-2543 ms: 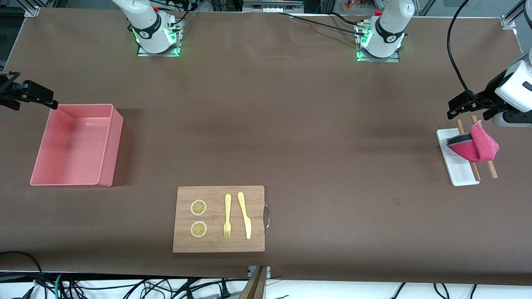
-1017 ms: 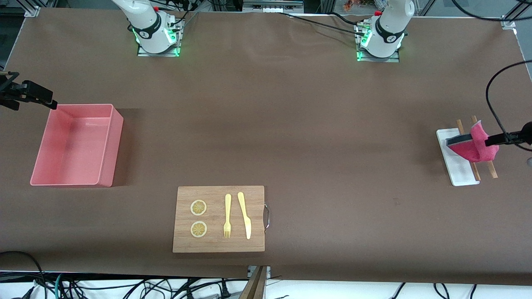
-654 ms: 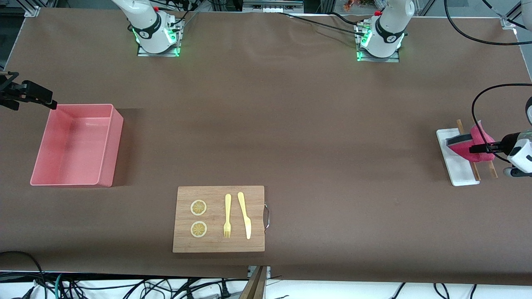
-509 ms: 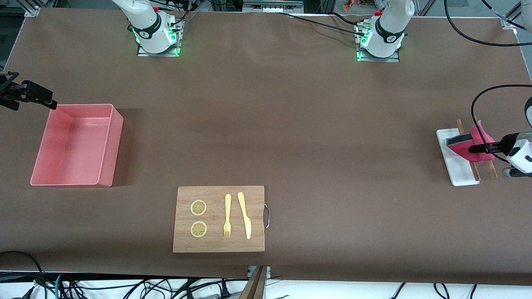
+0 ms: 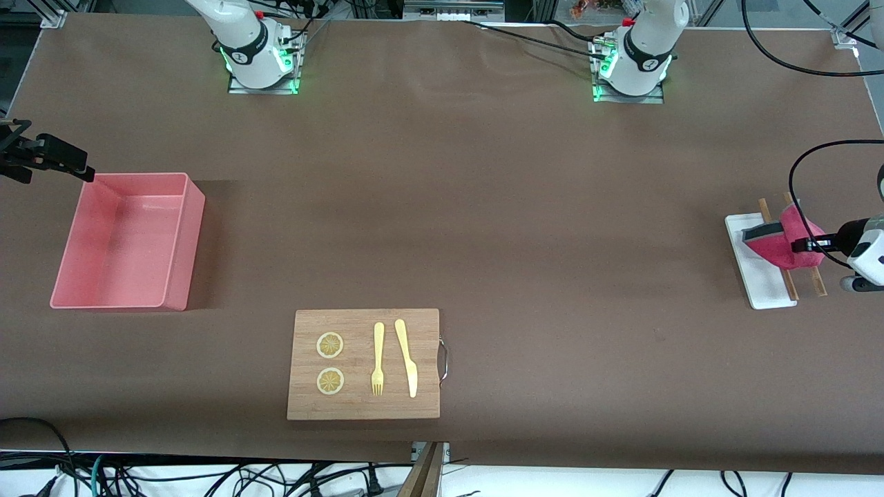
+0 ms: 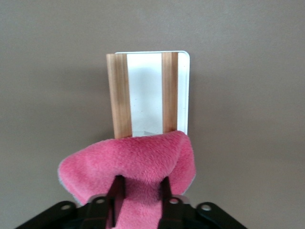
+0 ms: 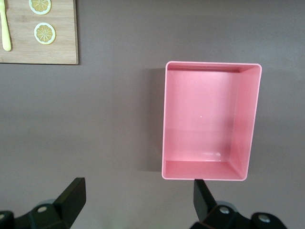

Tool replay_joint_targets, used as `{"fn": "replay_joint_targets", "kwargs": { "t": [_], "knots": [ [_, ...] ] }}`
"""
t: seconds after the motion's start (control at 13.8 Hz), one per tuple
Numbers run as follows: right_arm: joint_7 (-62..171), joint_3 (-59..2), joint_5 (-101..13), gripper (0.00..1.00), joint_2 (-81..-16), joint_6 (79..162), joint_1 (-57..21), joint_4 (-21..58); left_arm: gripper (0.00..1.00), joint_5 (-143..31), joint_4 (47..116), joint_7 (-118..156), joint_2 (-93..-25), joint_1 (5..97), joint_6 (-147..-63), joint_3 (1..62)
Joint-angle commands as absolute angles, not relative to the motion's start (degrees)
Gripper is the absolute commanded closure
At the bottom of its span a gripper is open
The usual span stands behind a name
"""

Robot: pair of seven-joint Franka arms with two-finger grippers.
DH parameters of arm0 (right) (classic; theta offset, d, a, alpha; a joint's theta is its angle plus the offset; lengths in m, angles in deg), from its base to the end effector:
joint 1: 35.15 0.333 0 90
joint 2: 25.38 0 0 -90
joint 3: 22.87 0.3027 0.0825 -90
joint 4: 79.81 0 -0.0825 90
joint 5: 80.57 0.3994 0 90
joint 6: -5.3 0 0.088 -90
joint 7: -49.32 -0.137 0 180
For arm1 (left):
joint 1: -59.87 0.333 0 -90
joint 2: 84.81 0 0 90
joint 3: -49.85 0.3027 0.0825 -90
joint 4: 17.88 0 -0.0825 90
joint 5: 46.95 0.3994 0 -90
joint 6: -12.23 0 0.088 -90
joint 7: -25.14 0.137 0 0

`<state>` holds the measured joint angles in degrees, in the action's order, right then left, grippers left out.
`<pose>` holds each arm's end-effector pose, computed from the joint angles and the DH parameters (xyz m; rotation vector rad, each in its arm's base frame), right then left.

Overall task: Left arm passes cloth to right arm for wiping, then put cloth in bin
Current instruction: 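Lift the pink cloth off the sticks with the left gripper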

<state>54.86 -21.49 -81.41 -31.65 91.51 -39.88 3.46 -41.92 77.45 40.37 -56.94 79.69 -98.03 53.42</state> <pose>0.5925 -0.0375 0.5687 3.1322 0.0589 -0.0922 0.5935 0.2633 0.2603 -3.0861 -0.1525 0.3856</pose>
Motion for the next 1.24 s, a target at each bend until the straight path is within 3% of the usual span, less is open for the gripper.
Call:
{"fn": "replay_joint_targets", "kwargs": {
  "t": [0.0,0.15,0.44,0.73,1.02,1.16],
  "knots": [
    [54.6,-21.4,-80.9,0.0,-31.7,91.4,-40.3,3.0,0.85,-40.4,76.5,41.8,-56.4,80.4,-97.8,52.9],
    [54.6,-21.4,-80.8,0.0,-31.6,91.4,-40.3,3.0,1.0,-40.4,76.4,41.8,-56.5,80.3,-97.8,52.9],
    [54.6,-21.3,-80.9,0.0,-31.6,91.4,-40.3,3.0,1.0,-40.4,75.7,41.8,-57.6,80.3,-96.8,52.7],
    [54.9,-21.4,-80.9,0.0,-31.7,91.3,-40.4,3.0,1.0,-40.9,74.6,43.6,-63.7,79.8,-91.2,51.0],
    [54.9,-21.4,-81.1,0.0,-31.6,91.3,-40.5,3.0,1.0,-42.2,63.3,42.5,-64.9,79.7,-73.9,41.5],
    [54.9,-21.4,-80.5,0.0,-32.2,91.6,-41.5,3.0,1.0,-44.7,59.8,37.8,-64.9,79.6,-71.0,35.6]
  ]
}}
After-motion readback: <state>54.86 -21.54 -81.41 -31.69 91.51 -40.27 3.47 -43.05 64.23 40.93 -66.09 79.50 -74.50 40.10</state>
